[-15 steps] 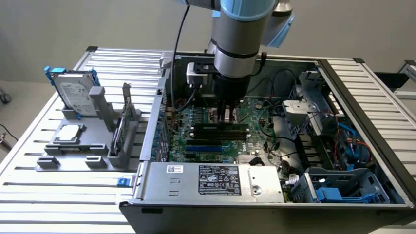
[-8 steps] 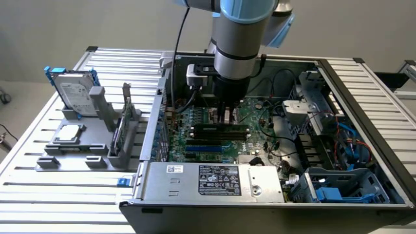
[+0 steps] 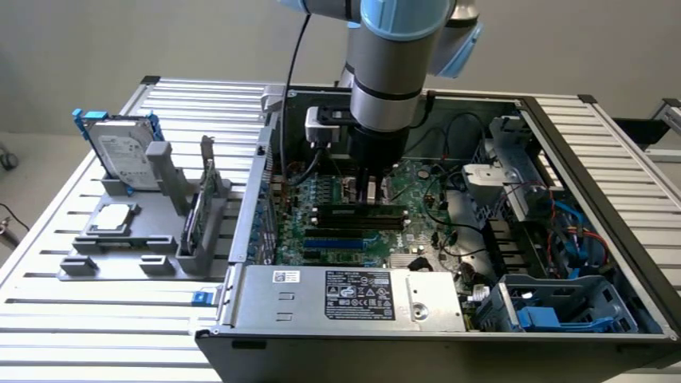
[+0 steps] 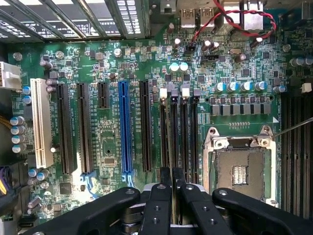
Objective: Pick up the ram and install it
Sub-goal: 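Insert the ram into the slot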
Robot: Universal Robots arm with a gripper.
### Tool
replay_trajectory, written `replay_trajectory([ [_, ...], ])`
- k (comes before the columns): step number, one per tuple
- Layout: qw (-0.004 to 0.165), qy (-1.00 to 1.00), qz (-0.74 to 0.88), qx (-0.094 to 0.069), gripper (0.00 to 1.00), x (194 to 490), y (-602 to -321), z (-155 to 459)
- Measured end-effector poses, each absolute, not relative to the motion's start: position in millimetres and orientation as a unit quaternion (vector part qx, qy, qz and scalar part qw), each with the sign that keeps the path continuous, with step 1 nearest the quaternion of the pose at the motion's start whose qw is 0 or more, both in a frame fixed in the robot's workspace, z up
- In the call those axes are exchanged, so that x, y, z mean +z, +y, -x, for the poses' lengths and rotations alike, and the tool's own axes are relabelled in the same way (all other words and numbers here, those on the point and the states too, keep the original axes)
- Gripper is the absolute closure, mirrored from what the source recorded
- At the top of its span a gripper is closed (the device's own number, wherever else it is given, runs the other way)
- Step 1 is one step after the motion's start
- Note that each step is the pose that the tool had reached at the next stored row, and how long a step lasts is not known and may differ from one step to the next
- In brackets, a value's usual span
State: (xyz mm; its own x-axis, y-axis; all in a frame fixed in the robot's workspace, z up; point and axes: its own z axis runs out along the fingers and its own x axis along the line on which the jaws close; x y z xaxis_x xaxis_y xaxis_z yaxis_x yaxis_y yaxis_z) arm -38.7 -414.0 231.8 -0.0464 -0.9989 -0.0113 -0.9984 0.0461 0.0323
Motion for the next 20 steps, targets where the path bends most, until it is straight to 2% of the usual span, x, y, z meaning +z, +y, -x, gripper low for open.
replay_trajectory([
  [20, 0.007, -0.732, -0.682, -0.016, 0.86, 228.3, -415.1, 38.0],
])
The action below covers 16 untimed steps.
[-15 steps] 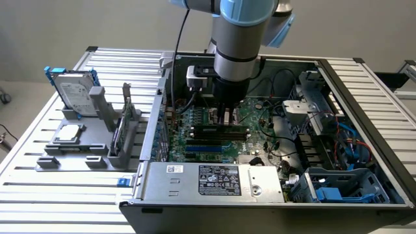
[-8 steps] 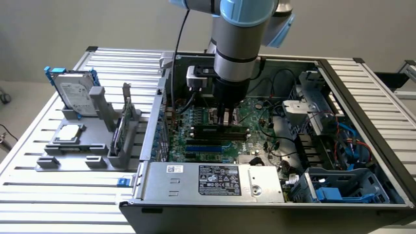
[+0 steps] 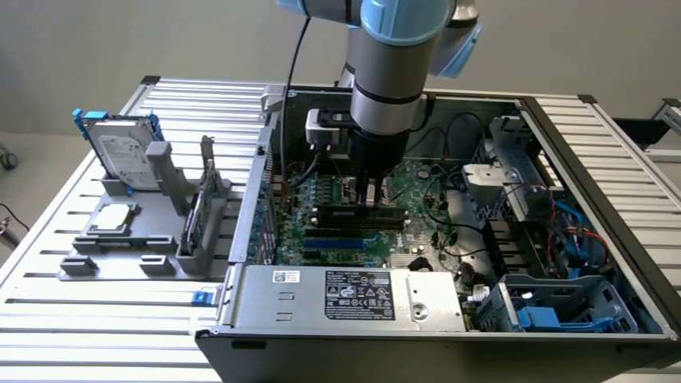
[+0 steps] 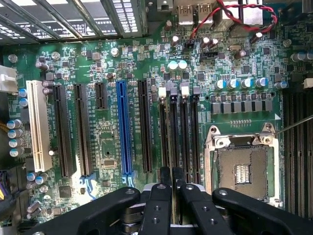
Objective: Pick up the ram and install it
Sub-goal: 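Insert the ram into the slot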
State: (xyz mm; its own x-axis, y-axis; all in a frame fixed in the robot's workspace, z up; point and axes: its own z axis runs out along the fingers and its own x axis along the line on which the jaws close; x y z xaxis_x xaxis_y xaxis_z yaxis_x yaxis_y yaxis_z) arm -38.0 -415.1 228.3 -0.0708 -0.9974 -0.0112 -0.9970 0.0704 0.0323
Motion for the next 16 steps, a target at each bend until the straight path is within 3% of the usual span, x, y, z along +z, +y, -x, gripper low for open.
replay_trajectory([
  [16, 0.007, -0.732, -0.682, -0.016, 0.86, 224.4, -417.2, 37.9],
])
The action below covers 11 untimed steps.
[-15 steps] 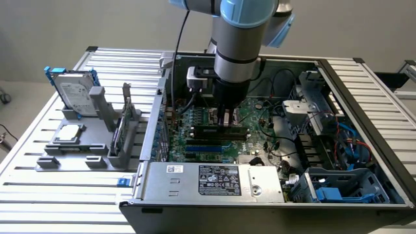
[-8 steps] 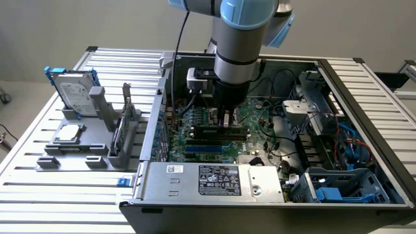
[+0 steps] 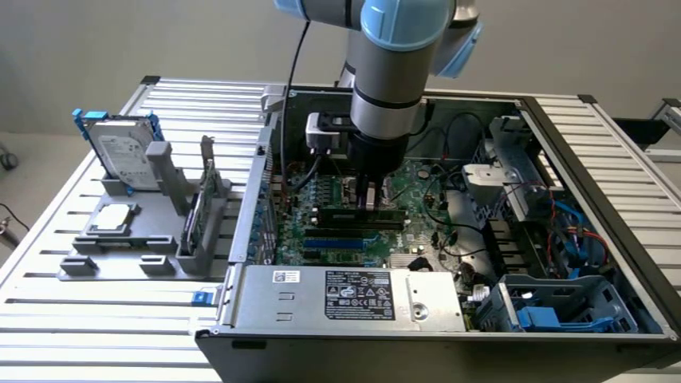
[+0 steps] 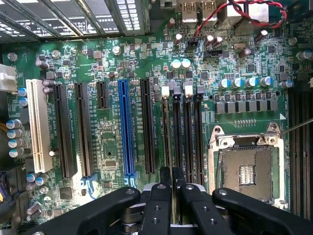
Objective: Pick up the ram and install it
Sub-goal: 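Insert the ram into the slot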
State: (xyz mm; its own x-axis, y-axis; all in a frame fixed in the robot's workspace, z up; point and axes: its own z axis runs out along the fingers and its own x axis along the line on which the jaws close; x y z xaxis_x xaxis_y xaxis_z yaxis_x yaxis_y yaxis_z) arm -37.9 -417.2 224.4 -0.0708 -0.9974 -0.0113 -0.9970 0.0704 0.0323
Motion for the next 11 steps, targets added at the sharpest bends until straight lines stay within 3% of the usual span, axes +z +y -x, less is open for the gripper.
replay_trajectory([
  [11, 0.007, -0.732, -0.682, -0.016, 0.86, 222.4, -417.3, 37.9],
])
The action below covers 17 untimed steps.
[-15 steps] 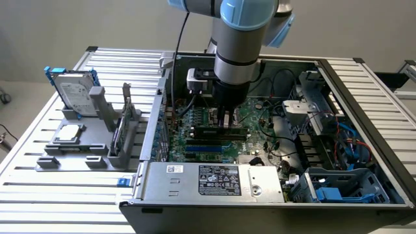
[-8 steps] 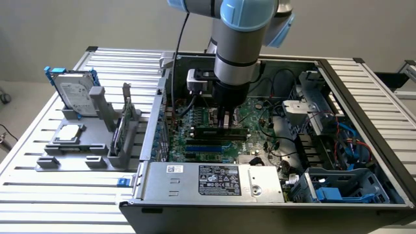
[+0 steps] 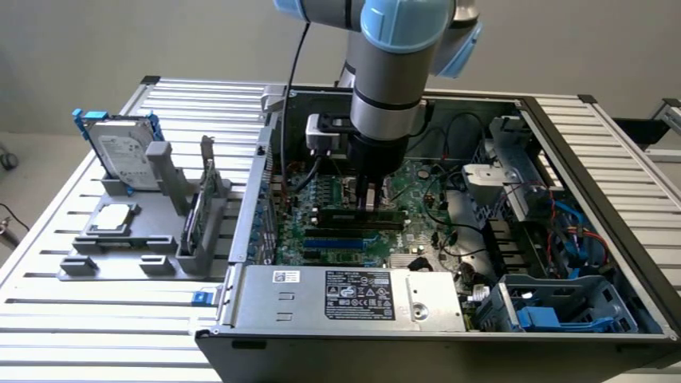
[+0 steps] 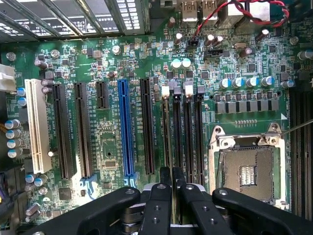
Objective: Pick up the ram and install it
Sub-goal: 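Insert the ram into the slot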
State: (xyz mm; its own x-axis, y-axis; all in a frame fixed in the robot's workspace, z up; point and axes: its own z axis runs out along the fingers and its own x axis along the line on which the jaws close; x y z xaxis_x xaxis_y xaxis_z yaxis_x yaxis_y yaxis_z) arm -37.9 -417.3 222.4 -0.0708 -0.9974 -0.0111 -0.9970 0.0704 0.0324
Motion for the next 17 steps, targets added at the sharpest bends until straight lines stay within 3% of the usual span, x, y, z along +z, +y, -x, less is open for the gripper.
replay_trajectory([
  [17, 0.007, -0.732, -0.682, -0.016, 0.86, 222.0, -416.7, 38.0],
])
